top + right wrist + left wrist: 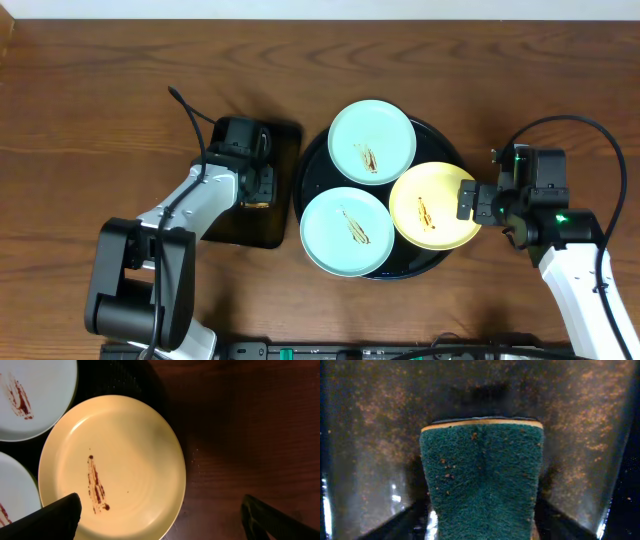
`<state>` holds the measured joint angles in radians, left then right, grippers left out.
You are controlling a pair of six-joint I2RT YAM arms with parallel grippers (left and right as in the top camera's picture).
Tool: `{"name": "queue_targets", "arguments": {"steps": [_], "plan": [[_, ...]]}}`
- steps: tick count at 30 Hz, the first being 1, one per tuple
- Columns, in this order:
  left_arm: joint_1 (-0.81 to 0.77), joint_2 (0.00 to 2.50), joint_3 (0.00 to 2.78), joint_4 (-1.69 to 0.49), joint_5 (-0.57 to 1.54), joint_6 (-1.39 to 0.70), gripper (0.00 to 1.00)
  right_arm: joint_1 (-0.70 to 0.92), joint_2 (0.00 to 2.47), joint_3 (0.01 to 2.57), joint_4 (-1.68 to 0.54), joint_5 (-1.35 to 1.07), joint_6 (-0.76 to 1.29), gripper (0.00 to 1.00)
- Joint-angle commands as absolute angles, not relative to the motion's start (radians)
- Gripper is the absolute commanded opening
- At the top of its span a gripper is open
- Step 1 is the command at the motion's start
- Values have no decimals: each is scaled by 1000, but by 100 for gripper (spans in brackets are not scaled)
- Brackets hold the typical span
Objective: Clean dirty plates on tray and stack at the side
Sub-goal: 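Lower left gripper and close it on the green sponge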
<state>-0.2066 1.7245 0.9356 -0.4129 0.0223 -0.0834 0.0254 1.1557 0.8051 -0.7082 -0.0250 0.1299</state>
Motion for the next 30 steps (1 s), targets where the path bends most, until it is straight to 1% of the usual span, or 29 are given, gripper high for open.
{"name": "queue_targets", "arguments": {"steps": [1, 9, 24, 25, 27, 28, 30], "plan": [[-208, 1684, 955, -412, 3, -84, 73, 14, 1154, 825, -707, -12, 145, 99], [-209, 1610, 955, -402, 14, -85, 73, 14, 1154, 825, -707, -12, 145, 99], [-209, 1715, 953, -401, 61, -115, 72, 14, 1154, 825, -707, -12, 145, 99], [-209, 1722, 953, -401, 60, -115, 70, 14, 1154, 825, -707, -12, 145, 99], [-209, 1729, 953, -401, 60, -115, 61, 14, 1154, 825, -707, -12, 146, 99], [-209, 1730, 953, -401, 60, -115, 56, 14, 1154, 825, -707, -12, 146, 99], [-209, 1730, 953, -400, 60, -115, 40, 14, 1154, 825, -708, -12, 146, 99]]}}
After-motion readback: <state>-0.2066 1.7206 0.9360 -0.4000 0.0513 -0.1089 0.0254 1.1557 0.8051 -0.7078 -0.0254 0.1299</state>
